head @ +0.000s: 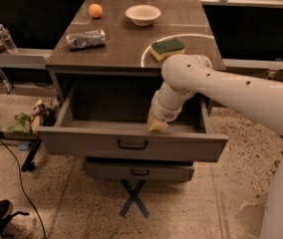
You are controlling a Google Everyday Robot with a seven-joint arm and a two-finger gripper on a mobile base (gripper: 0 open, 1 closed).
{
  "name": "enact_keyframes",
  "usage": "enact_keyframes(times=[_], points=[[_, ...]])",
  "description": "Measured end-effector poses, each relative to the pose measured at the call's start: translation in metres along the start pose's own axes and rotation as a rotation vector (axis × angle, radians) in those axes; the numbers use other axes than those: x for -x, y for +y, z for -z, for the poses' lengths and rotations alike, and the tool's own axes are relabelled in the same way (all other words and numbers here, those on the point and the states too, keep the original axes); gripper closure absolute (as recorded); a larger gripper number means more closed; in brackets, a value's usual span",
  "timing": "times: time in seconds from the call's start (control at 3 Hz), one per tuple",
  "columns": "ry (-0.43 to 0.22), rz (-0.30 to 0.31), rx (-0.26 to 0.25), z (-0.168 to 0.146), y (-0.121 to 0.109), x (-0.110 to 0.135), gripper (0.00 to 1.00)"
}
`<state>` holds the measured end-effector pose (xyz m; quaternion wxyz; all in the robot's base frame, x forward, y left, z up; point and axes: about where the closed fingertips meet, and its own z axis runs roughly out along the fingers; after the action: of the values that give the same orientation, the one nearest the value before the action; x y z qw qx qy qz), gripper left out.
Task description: Open top drawer
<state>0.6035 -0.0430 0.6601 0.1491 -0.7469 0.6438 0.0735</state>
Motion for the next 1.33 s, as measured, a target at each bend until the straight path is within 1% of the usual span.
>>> enact_keyframes(times=[0.33, 0.67, 1.0, 1.33], points=[[-0.015, 0.002, 0.036, 0.009, 0.010, -0.001, 1.00], [-0.014, 0.030, -0.001, 0.040, -0.008, -0.005, 1.00], [-0.044, 0.017, -0.088, 0.087, -0.029, -0.019, 1.00], [-0.173, -0.017, -0.166, 0.150, -0.043, -0.044, 1.00]])
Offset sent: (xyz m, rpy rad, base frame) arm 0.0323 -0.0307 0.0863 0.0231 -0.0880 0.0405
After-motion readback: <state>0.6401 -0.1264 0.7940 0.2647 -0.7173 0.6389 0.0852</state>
